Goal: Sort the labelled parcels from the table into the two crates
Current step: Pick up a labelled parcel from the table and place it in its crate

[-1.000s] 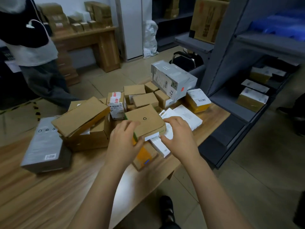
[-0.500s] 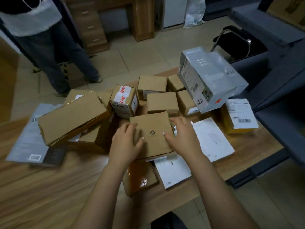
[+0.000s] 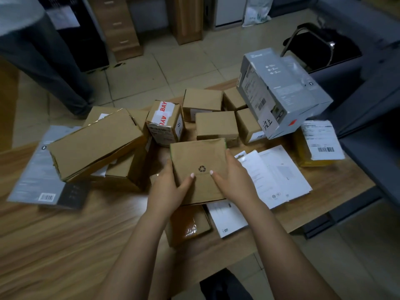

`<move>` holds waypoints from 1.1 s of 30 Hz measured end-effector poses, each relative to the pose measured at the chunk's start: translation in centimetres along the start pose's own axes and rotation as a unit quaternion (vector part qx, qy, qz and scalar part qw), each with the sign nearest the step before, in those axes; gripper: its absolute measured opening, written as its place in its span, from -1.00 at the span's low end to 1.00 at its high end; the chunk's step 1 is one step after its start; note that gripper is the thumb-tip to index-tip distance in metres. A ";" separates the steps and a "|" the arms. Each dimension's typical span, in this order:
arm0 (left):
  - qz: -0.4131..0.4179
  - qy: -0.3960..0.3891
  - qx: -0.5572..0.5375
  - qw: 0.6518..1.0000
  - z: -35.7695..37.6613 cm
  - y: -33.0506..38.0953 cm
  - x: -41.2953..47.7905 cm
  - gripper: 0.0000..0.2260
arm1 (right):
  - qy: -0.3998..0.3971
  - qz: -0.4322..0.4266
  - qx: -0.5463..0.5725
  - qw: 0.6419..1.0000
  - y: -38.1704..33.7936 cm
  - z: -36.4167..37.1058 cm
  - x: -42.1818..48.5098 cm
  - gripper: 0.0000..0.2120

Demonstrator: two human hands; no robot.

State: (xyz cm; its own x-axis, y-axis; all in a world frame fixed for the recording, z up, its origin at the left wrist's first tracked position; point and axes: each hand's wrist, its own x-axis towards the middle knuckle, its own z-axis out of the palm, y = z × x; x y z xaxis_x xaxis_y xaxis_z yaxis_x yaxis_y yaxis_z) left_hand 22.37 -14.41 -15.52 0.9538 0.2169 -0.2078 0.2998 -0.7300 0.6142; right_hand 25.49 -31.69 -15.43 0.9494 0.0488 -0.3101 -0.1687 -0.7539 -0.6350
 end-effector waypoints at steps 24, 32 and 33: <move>0.049 0.097 -0.307 0.946 -15.2 -19.0 -19.9 -0.56 | 0.125 0.022 0.352 0.927 -12.6 16.1 -23.5 -0.54; -0.003 0.116 -0.270 0.956 -14.5 -23.2 -20.9 -0.42 | 0.071 -0.013 0.350 0.934 -12.5 19.9 -24.0 -0.61; -0.001 0.112 -0.268 0.957 -14.3 -23.6 -21.1 -0.42 | 0.059 -0.022 0.343 0.937 -12.3 20.2 -24.1 -0.58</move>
State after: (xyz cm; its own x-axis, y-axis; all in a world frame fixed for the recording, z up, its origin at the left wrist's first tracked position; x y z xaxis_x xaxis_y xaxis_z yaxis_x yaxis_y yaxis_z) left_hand -4.56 7.57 -14.75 0.9156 0.3944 -0.0779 0.2105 -0.3052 0.9287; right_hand -0.63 -10.41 -14.43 0.9752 -0.0344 -0.2187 -0.2214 -0.1531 -0.9631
